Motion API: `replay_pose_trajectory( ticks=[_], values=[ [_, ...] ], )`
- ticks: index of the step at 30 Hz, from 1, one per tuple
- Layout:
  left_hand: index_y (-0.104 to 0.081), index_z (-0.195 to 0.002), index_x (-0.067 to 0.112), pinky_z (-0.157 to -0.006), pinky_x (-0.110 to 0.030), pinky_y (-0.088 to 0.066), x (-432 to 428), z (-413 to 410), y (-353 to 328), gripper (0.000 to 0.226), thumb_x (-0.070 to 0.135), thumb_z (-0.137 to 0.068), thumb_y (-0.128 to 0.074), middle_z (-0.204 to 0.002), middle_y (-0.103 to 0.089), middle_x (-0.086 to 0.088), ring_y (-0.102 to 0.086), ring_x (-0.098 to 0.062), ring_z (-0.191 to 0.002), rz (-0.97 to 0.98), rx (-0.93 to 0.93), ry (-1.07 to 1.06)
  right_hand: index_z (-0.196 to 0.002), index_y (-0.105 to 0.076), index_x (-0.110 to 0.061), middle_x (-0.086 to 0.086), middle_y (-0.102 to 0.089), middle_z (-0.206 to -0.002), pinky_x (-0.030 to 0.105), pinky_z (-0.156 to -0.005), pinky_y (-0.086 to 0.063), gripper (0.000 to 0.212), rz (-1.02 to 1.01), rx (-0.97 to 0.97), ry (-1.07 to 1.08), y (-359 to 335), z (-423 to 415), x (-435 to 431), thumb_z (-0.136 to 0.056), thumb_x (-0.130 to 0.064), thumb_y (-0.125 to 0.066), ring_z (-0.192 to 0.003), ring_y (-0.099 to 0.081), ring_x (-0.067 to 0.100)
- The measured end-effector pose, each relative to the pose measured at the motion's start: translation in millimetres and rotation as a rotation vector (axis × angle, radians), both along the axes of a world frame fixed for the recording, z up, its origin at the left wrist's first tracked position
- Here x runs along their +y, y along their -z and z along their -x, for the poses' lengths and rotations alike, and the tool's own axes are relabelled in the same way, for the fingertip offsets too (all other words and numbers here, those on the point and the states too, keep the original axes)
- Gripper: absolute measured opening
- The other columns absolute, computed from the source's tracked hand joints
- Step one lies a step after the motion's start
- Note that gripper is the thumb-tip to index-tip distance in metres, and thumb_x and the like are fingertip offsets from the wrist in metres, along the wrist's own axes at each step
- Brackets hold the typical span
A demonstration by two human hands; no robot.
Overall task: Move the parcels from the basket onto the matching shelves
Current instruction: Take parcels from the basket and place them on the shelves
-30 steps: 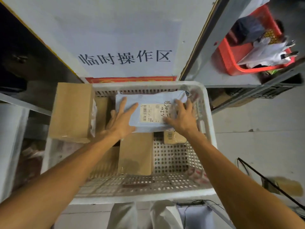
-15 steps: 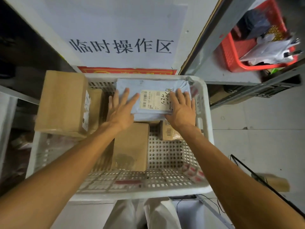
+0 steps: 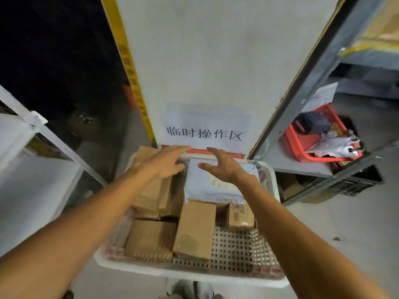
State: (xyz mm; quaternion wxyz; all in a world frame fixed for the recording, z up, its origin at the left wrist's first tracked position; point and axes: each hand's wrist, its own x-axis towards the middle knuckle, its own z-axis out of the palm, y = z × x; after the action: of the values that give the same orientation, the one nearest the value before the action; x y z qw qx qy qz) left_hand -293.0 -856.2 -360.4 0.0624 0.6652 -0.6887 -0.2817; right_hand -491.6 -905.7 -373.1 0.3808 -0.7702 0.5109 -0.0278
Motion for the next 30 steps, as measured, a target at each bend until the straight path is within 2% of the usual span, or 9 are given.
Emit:
replay_pose_trajectory(
  ticks=[2, 4, 5, 8, 12, 14, 21, 26, 30],
  values=[
    [-0.032, -0.147, 0.02, -0.106, -0.025, -0.033, 16.0, -21.5, -34.5, 0.064, 0.016, -0.09, -0.06, -0.151, -0.035, -0.004, -0.038, -0.018, -0.133, 0.032, 0.032, -0.104, -0.149, -0.034, -0.021, 0.008, -0.035, -0.153, 0.039, -0.11, -0.033, 0.072, 0.012, -0.061, -0.069, -30.1, -27.0, -2.0, -0.089, -0.052, -0.06, -0.136, -0.039, 0.028],
    [-0.036, -0.145, 0.022, -0.087, -0.01, -0.039, 43.2, -46.2, -65.4, 0.063, 0.016, -0.089, -0.063, -0.145, -0.043, -0.003, -0.046, -0.011, -0.12, 0.073, 0.107, -0.242, -0.147, -0.037, -0.02, 0.006, -0.04, -0.151, 0.038, -0.108, -0.036, 0.073, 0.045, -0.13, -0.151, -57.3, -58.9, 1.4, -0.087, -0.053, -0.062, -0.134, -0.043, 0.027],
    [-0.037, -0.144, 0.025, -0.083, -0.008, -0.038, 61.9, -58.7, -79.6, 0.063, 0.016, -0.089, -0.064, -0.143, -0.045, -0.002, -0.047, -0.01, -0.117, 0.092, 0.126, -0.317, -0.146, -0.038, -0.02, 0.006, -0.042, -0.15, 0.038, -0.109, -0.037, 0.073, 0.065, -0.165, -0.203, -69.2, -75.8, 7.7, -0.086, -0.053, -0.063, -0.134, -0.044, 0.027],
    [-0.039, -0.142, 0.029, -0.091, -0.021, -0.037, 125.9, -92.3, -119.7, 0.059, 0.02, -0.089, -0.064, -0.143, -0.044, 0.002, -0.046, -0.014, -0.123, 0.156, 0.039, -0.496, -0.147, -0.037, -0.023, 0.005, -0.043, -0.149, 0.037, -0.11, -0.036, 0.078, 0.102, -0.255, -0.43, -99.7, -126.1, 39.5, -0.082, -0.055, -0.067, -0.134, -0.043, 0.026],
    [-0.047, -0.135, 0.025, -0.097, -0.028, -0.038, 226.9, -125.1, -168.5, 0.051, 0.018, -0.089, -0.065, -0.138, -0.047, 0.002, -0.047, -0.014, -0.117, 0.266, -0.05, -0.754, -0.147, -0.036, -0.02, 0.006, -0.046, -0.145, 0.032, -0.107, -0.038, 0.081, 0.071, -0.367, -0.671, -136.7, -196.3, 98.5, -0.081, -0.05, -0.071, -0.132, -0.045, 0.023],
    [-0.046, -0.137, 0.021, -0.099, -0.028, -0.036, 283.6, -134.9, -191.2, 0.051, 0.016, -0.089, -0.065, -0.139, -0.047, -0.002, -0.047, -0.021, -0.121, 0.283, -0.09, -0.894, -0.146, -0.038, -0.022, 0.004, -0.045, -0.145, 0.027, -0.102, -0.038, 0.074, 0.068, -0.43, -0.772, -158.2, -227.5, 135.2, -0.084, -0.048, -0.068, -0.132, -0.044, 0.022],
    [-0.044, -0.138, 0.017, -0.093, -0.024, -0.036, 465.1, -141.3, -260.3, 0.049, 0.013, -0.092, -0.059, -0.137, -0.048, -0.009, -0.048, -0.025, -0.123, 0.397, -0.202, -1.285, -0.147, -0.036, -0.02, 0.002, -0.034, -0.153, 0.026, -0.108, -0.028, 0.072, 0.093, -0.587, -1.099, -227.8, -317.7, 273.6, -0.088, -0.051, -0.062, -0.139, -0.034, 0.018],
    [-0.047, -0.137, 0.019, -0.091, -0.023, -0.037, 576.7, -128.6, -294.2, 0.048, 0.016, -0.091, -0.061, -0.135, -0.052, -0.007, -0.053, -0.023, -0.119, 0.452, -0.4, -1.473, -0.149, -0.034, -0.019, 0.002, -0.032, -0.155, 0.031, -0.113, -0.027, 0.071, 0.094, -0.655, -1.315, -270.5, -366.4, 388.2, -0.091, -0.049, -0.059, -0.141, -0.032, 0.019],
    [-0.047, -0.137, 0.024, -0.088, -0.022, -0.038, 659.0, -124.4, -309.0, 0.048, 0.021, -0.091, -0.061, -0.136, -0.053, -0.004, -0.052, -0.021, -0.119, 0.51, -0.507, -1.581, -0.149, -0.034, -0.018, 0.002, -0.033, -0.155, 0.024, -0.109, -0.026, 0.069, 0.079, -0.73, -1.434, -294.5, -390.3, 479.0, -0.091, -0.044, -0.061, -0.14, -0.033, 0.018]
  ],
)
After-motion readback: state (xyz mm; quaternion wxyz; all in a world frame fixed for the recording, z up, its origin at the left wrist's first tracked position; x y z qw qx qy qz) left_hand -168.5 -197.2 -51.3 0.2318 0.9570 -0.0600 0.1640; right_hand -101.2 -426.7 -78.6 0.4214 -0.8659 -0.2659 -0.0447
